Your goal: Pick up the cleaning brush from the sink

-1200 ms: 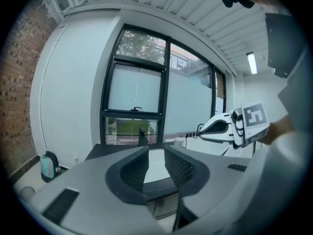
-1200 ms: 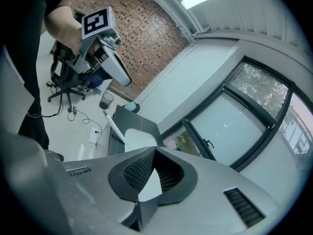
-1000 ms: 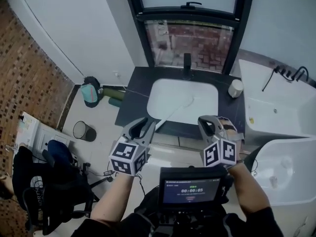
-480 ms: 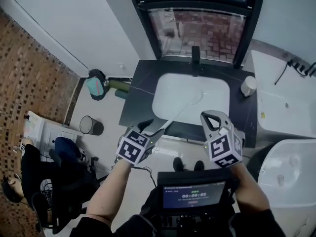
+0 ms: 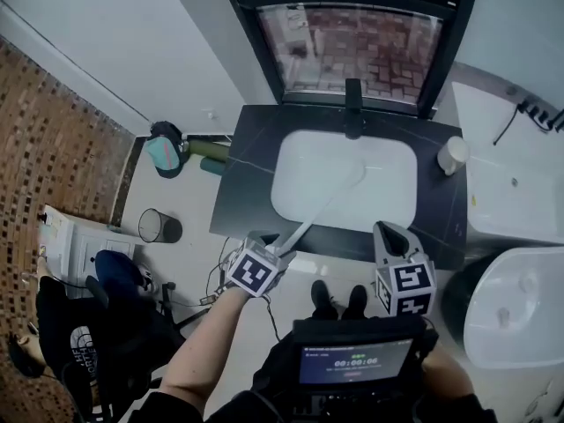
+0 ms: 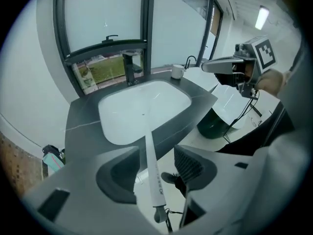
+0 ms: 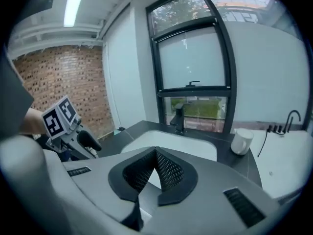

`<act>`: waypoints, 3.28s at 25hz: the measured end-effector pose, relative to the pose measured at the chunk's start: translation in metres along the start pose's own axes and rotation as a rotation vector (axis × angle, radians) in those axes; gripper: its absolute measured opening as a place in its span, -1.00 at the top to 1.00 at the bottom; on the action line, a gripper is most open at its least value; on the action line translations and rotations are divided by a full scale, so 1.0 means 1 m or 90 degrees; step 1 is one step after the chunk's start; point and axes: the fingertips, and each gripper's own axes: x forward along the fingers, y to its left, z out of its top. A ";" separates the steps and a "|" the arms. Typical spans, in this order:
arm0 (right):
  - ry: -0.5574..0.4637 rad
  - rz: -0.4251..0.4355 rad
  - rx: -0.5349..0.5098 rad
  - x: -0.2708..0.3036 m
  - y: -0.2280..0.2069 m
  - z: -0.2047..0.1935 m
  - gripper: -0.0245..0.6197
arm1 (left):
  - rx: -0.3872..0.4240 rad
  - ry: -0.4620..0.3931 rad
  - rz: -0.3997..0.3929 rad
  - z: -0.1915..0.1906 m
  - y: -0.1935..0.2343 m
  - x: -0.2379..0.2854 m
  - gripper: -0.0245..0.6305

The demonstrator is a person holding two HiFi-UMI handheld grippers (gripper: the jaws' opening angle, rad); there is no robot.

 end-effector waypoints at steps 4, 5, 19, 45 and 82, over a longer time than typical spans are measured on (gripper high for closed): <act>0.010 -0.008 0.055 0.018 -0.009 -0.008 0.94 | -0.007 0.047 -0.012 -0.011 0.021 0.030 0.20; 0.016 -0.013 0.064 0.023 -0.012 -0.008 0.94 | -0.003 0.057 -0.015 -0.009 0.026 0.036 0.21; 0.037 -0.052 0.112 0.070 -0.075 -0.033 0.94 | 0.001 0.126 -0.050 0.013 0.055 0.138 0.20; 0.039 -0.052 0.139 0.034 -0.075 -0.039 0.94 | -0.062 0.117 -0.046 -0.002 0.043 0.138 0.66; -0.120 -0.024 0.087 -0.256 0.120 -0.080 0.94 | -0.189 -0.441 -0.040 -0.140 -0.210 -0.219 0.66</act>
